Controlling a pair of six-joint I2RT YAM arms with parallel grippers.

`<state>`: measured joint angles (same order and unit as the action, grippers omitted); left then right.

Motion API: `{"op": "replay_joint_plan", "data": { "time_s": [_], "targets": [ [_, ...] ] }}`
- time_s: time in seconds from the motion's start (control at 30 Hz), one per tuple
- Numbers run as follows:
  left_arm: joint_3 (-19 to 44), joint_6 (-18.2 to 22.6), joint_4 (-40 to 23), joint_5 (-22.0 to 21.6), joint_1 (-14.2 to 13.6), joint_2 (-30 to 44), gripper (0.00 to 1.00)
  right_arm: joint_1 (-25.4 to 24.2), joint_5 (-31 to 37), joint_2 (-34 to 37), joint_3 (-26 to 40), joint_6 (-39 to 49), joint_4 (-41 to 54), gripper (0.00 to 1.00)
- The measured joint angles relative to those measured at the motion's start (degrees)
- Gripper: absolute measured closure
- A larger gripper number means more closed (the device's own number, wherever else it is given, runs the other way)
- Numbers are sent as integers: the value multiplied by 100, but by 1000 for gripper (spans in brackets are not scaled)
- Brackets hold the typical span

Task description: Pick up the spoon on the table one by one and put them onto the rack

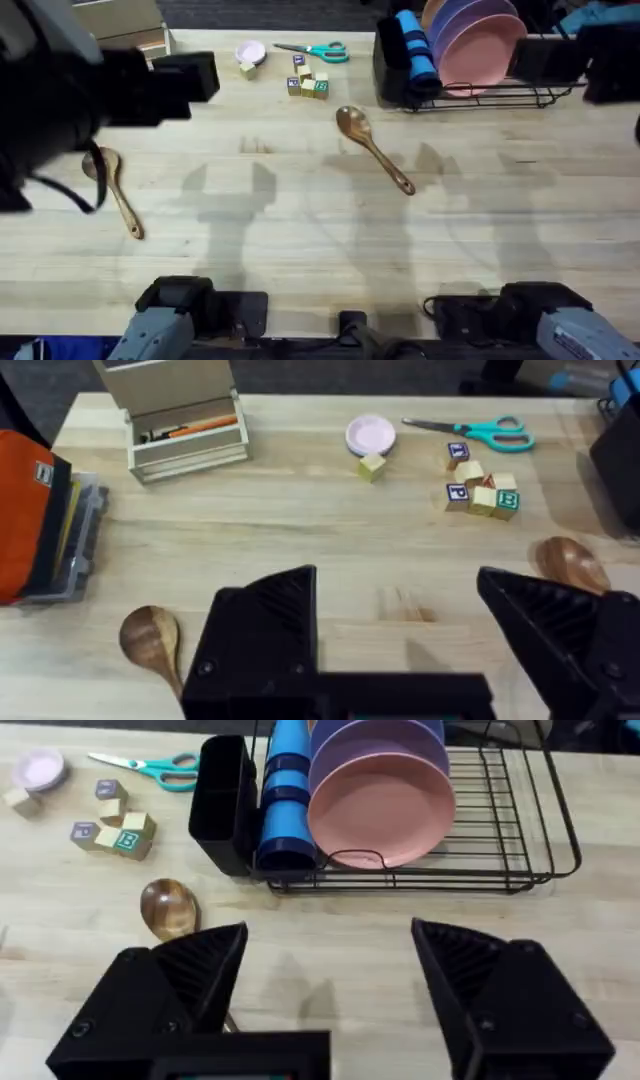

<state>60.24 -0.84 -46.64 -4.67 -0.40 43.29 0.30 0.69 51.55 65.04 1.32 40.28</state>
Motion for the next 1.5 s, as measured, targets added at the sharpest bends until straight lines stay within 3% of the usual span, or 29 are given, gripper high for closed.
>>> {"op": "replay_joint_plan", "data": {
  "time_s": [0.17,0.67,0.7,0.73,0.9,1.3,1.5],
  "targets": [
    [468,0,-189,-98,0,523,8,0,-148,561,566,2,218,5],
    [486,-20,-564,-464,0,652,7,0,-335,792,592,0,273,5],
    [486,-353,-806,-872,12,652,8,0,-335,792,592,0,271,6],
    [486,-816,-1077,-1370,184,652,7,0,-335,793,592,0,271,5],
    [486,-1223,-1274,-1728,673,652,7,0,-335,793,592,0,268,5],
    [486,-1387,-1511,-1887,1881,652,7,0,-335,791,592,0,238,5],
    [486,-1419,-1513,-1914,2285,652,7,0,-335,792,592,0,235,5]
  ]
}}
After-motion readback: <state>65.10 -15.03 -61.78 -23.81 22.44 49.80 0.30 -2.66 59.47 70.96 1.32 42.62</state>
